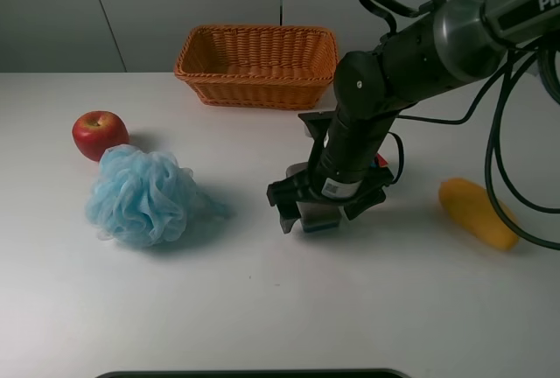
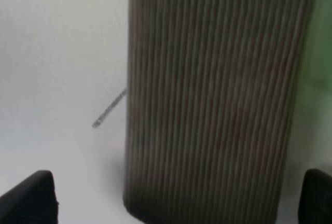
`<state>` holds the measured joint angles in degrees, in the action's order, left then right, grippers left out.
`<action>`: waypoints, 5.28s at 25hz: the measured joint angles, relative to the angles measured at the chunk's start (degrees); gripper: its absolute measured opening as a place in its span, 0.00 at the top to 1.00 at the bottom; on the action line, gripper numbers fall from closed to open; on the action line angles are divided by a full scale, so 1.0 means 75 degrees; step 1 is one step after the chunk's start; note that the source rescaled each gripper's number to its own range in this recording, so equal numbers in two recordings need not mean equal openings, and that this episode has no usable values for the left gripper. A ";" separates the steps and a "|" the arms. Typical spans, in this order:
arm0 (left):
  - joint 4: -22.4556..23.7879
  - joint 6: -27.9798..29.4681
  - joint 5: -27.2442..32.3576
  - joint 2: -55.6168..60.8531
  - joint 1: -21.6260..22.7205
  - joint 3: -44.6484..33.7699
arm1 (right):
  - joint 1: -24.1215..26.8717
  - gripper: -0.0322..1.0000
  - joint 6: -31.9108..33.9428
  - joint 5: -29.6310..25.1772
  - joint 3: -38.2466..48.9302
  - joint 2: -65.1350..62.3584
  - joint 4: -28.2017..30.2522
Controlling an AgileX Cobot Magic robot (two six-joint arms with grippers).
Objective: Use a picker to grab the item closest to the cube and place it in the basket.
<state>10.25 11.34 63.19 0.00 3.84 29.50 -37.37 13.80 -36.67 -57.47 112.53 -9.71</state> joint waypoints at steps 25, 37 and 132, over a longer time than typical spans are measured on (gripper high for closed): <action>0.0000 0.0015 0.0000 0.0000 0.0000 0.0000 | -0.0031 0.92 -0.0256 0.0241 -0.0016 0.0240 -0.0048; 0.0000 0.0015 0.0000 0.0000 0.0000 0.0000 | -0.0031 0.92 -0.0303 0.0227 -0.0016 -0.0818 -0.0048; 0.0000 0.0030 0.0000 0.0000 0.0000 0.0000 | 0.5186 0.00 -0.3340 -0.4414 -0.6057 -0.4114 0.1965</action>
<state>10.25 11.56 63.19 0.00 3.84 29.50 1.53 -11.25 -69.78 -102.90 81.67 5.03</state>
